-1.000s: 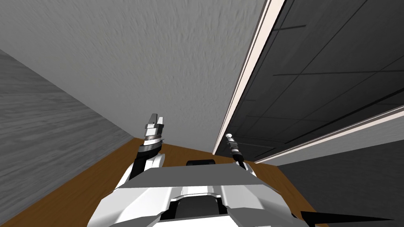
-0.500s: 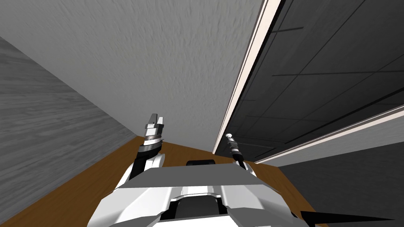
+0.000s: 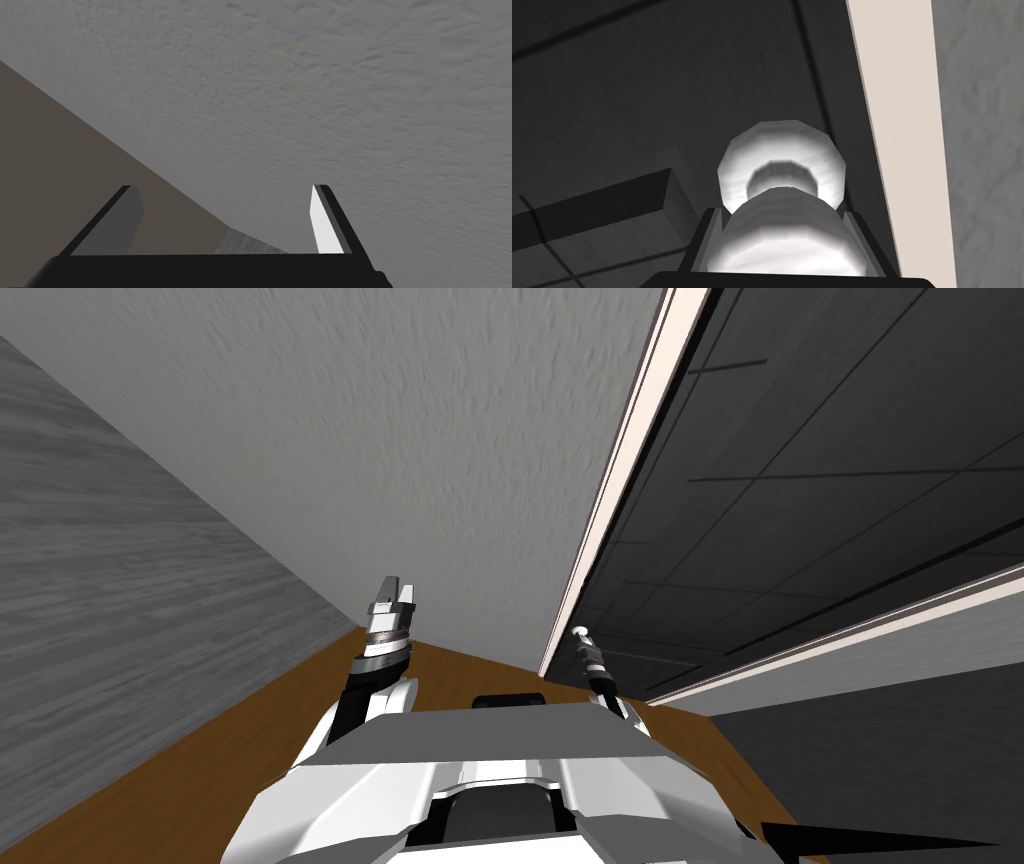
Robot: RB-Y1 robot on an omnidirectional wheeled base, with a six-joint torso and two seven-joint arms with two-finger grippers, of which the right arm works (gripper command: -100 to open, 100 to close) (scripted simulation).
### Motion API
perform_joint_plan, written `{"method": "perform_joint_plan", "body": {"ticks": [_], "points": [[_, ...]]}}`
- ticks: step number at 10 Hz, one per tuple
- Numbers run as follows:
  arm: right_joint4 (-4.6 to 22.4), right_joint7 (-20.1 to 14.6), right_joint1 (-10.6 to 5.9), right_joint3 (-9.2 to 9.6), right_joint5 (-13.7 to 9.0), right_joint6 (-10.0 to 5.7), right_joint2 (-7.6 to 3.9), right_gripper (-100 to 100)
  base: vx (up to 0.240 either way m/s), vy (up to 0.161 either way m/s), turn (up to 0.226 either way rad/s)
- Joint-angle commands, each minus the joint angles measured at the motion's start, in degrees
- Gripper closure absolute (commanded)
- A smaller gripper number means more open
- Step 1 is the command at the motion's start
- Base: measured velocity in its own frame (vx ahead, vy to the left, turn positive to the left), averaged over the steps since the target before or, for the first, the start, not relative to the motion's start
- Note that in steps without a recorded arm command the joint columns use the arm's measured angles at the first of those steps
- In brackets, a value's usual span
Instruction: Pull the door open
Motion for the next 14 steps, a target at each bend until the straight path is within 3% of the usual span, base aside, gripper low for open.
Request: {"method": "perform_joint_plan", "body": {"ticks": [1,13,14], "points": [[0.07,-1.72,0.01,0.31,-0.52,-0.04,0.08,100,-0.039,-0.009,0.034],[0.89,-18.75,-0.53,3.66,-7.78,0.07,-1.02,100,-0.039,-0.013,0.048],[0.89,-18.96,-0.53,3.66,-7.78,0.07,-1.02,100,-0.027,-0.008,0.025]]}}
